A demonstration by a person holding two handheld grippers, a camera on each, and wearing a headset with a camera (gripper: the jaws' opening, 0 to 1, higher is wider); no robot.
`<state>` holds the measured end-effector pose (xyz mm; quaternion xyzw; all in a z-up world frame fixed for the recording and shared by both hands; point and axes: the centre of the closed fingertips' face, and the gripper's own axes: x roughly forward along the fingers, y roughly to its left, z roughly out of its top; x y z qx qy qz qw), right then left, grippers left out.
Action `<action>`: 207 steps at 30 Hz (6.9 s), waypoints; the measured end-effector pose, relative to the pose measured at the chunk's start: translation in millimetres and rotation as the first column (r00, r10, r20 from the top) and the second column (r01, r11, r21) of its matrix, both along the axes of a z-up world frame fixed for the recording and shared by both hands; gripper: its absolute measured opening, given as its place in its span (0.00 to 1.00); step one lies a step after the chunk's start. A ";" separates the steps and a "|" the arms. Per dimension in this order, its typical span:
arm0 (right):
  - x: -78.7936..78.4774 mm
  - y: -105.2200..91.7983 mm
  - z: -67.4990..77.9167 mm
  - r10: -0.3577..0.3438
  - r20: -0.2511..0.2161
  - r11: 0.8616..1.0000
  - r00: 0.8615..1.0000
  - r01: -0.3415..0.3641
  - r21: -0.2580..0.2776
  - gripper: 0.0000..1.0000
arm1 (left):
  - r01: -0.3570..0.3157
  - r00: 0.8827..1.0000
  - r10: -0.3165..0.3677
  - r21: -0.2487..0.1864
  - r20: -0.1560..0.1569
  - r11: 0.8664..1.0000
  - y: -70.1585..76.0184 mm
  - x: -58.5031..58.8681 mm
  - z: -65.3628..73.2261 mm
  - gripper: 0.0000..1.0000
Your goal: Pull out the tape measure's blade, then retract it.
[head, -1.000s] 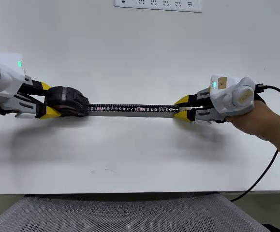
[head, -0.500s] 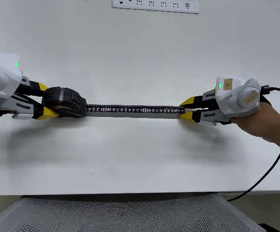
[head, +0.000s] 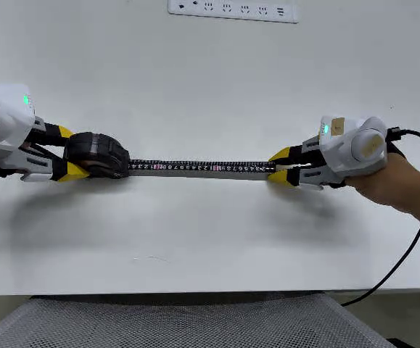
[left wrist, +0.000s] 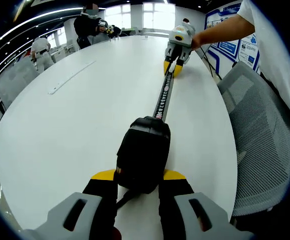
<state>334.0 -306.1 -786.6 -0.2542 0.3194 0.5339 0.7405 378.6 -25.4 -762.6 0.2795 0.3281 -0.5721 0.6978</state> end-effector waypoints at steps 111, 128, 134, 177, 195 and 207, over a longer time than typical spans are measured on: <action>-75.4 -0.4 39.8 -0.420 -0.064 0.892 0.905 0.425 0.154 0.83 | -0.538 0.841 0.534 -0.240 -0.087 0.808 33.5 -87.6 22.0 0.74; -90.9 -0.7 33.0 -0.471 -0.079 0.860 0.879 0.477 0.180 0.87 | -0.590 0.802 0.591 -0.259 -0.086 0.764 45.3 -101.2 12.7 0.82; -92.4 -0.8 33.1 -0.473 -0.076 0.859 0.878 0.479 0.180 0.89 | -0.604 0.791 0.606 -0.273 -0.087 0.749 44.1 -100.5 15.1 0.84; -100.8 -4.2 31.8 -0.480 -0.079 0.858 0.874 0.486 0.167 0.90 | -0.588 0.804 0.586 -0.286 -0.103 0.756 33.5 -104.0 20.9 0.84; -101.4 -5.4 31.4 -0.482 -0.092 0.854 0.872 0.490 0.172 0.90 | -0.581 0.808 0.581 -0.284 -0.095 0.763 33.6 -100.8 23.8 0.85; -95.7 -3.9 33.1 -0.477 -0.085 0.858 0.875 0.484 0.172 0.90 | -0.592 0.799 0.595 -0.291 -0.089 0.752 24.0 -90.1 26.8 0.85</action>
